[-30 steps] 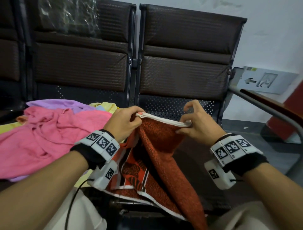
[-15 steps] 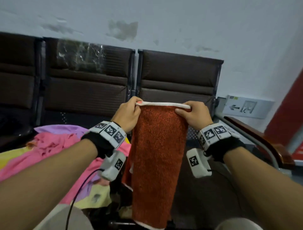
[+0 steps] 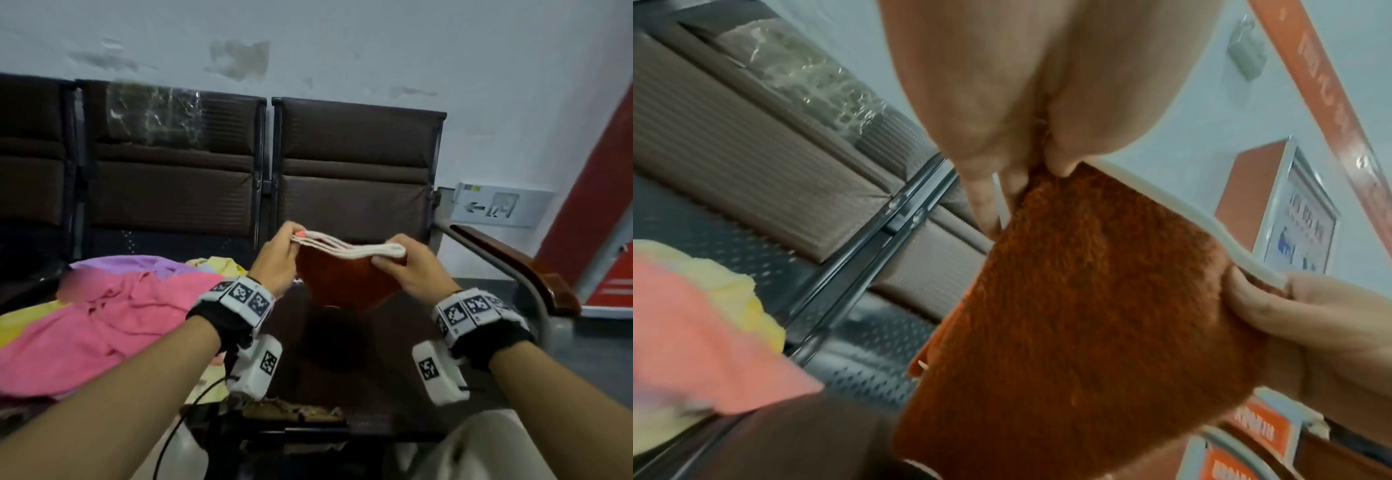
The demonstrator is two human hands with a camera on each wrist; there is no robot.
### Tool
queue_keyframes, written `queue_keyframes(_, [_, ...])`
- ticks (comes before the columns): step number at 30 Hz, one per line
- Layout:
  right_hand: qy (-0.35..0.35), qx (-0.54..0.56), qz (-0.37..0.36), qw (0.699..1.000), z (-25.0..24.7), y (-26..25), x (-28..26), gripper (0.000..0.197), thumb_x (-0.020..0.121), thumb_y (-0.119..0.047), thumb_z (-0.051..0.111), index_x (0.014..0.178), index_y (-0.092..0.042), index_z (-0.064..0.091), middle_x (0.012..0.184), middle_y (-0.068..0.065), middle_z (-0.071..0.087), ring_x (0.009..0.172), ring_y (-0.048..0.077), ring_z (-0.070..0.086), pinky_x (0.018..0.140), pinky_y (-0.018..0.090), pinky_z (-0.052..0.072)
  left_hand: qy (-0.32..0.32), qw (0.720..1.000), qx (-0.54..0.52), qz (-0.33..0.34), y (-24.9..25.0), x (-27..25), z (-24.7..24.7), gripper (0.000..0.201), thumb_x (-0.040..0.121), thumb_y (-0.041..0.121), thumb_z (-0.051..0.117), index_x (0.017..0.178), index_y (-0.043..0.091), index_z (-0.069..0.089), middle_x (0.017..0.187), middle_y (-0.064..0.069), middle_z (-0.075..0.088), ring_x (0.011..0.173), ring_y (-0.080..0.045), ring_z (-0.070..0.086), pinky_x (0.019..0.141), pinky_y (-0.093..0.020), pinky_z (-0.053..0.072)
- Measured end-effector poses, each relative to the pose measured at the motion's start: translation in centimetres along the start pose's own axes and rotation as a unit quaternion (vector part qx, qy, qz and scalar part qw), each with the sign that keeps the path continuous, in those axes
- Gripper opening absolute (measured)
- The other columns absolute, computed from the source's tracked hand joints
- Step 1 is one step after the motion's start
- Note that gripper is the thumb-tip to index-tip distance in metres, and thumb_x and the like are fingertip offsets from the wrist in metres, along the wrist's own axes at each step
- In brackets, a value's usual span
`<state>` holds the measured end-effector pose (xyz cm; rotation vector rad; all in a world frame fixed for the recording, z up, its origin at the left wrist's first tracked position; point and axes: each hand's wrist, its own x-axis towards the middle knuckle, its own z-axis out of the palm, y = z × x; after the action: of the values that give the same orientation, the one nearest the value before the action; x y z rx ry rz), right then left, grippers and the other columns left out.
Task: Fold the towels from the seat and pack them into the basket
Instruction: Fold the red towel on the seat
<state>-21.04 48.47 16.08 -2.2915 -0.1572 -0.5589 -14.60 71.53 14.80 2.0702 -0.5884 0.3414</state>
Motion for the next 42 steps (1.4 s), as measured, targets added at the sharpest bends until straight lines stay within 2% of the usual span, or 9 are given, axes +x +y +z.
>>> queue_keyframes(4, [-0.183,-0.039,0.049,0.981,0.8,2.6,-5.8,0.013,0.082,-0.022,0.072,0.083,-0.019,0.06,0.081,-0.004,0.063,0.082,0.011,0.058,0.077,0.03,0.045,-0.194,0.981,0.005,-0.001,-2.4,-6.1,1.8,0.016,0.095,0.003,0.045,0.108,0.005,0.054,0.095,-0.004,0.059,0.092,-0.019,0.055,0.083,-0.025,0.042])
queue_keyframes(9, [-0.273,-0.071,0.096,0.955,1.6,5.0,-9.1,0.015,0.085,-0.027,0.069,0.077,-0.026,0.056,0.076,-0.007,0.058,0.078,0.01,0.055,0.073,0.028,0.043,-0.315,0.944,-0.057,-0.076,-4.0,-10.1,4.0,0.015,0.095,0.003,0.047,0.106,0.009,0.056,0.094,-0.004,0.058,0.087,-0.01,0.052,0.077,-0.021,0.041])
queue_keyframes(15, [-0.246,-0.079,0.169,0.951,2.5,8.3,-8.4,0.015,0.086,-0.031,0.067,0.078,-0.028,0.055,0.072,-0.008,0.057,0.073,0.013,0.057,0.063,0.024,0.043,-0.242,0.947,-0.153,-0.147,-5.0,-8.6,6.6,0.011,0.093,0.009,0.053,0.099,0.019,0.054,0.089,-0.005,0.056,0.082,-0.014,0.051,0.075,-0.027,0.041])
queue_keyframes(24, [-0.156,-0.083,0.21,0.961,5.3,13.0,-3.4,0.018,0.081,-0.035,0.072,0.084,-0.026,0.056,0.082,-0.009,0.059,0.086,0.013,0.058,0.075,0.023,0.039,-0.192,0.958,-0.159,-0.144,-9.1,-4.0,10.1,0.057,0.079,-0.003,0.068,0.119,0.031,0.046,0.109,0.001,0.06,0.094,-0.007,0.062,0.086,-0.026,0.053])
queue_keyframes(27, [-0.208,-0.126,0.263,0.934,7.3,15.8,-2.5,0.028,0.08,-0.034,0.072,0.101,-0.024,0.056,0.094,-0.003,0.058,0.094,0.018,0.059,0.072,0.024,0.042,-0.243,0.951,-0.093,-0.165,-11.9,-2.7,13.1,0.061,0.077,0.002,0.07,0.123,0.034,0.045,0.107,-0.01,0.062,0.099,-0.024,0.063,0.093,-0.043,0.05])
queue_keyframes(30, [-0.262,-0.195,0.258,0.909,8.1,16.2,-2.8,0.049,0.078,-0.03,0.076,0.118,-0.019,0.051,0.116,0.004,0.052,0.105,0.021,0.056,0.084,0.029,0.047,-0.257,0.95,-0.025,-0.175,-13.8,-3.2,14.6,0.062,0.075,0.007,0.073,0.125,0.03,0.046,0.107,-0.011,0.064,0.1,-0.027,0.063,0.094,-0.038,0.048])
queue_keyframes(32, [-0.252,-0.224,0.199,0.92,8.4,15.8,-3.2,0.044,0.077,-0.026,0.076,0.112,-0.022,0.05,0.114,0.0,0.041,0.105,0.019,0.051,0.094,0.034,0.045,-0.241,0.956,0.013,-0.169,-14.4,-3.3,15.2,0.061,0.073,0.011,0.075,0.125,0.029,0.048,0.111,-0.005,0.063,0.104,-0.021,0.061,0.091,-0.025,0.044])
queue_keyframes(36, [-0.343,-0.207,0.067,0.914,7.7,12.6,-3.4,0.017,0.083,-0.037,0.068,0.084,-0.025,0.056,0.085,-0.012,0.05,0.079,0.005,0.05,0.08,0.028,0.043,-0.226,0.961,0.046,-0.154,-13.8,-3.6,14.8,0.066,0.074,0.015,0.075,0.133,0.02,0.045,0.126,-0.008,0.045,0.112,-0.021,0.051,0.1,-0.026,0.039])
queue_keyframes(42, [-0.509,-0.309,0.043,0.802,7.8,10.0,-6.4,0.086,0.06,-0.065,0.074,0.128,-0.022,0.044,0.122,-0.002,0.044,0.11,0.016,0.045,0.098,0.033,0.041,-0.308,0.948,0.082,0.007,-10.3,-5.3,12.8,0.023,0.082,0.027,0.069,0.103,0.022,0.065,0.108,0.002,0.05,0.109,-0.014,0.047,0.101,-0.028,0.036])
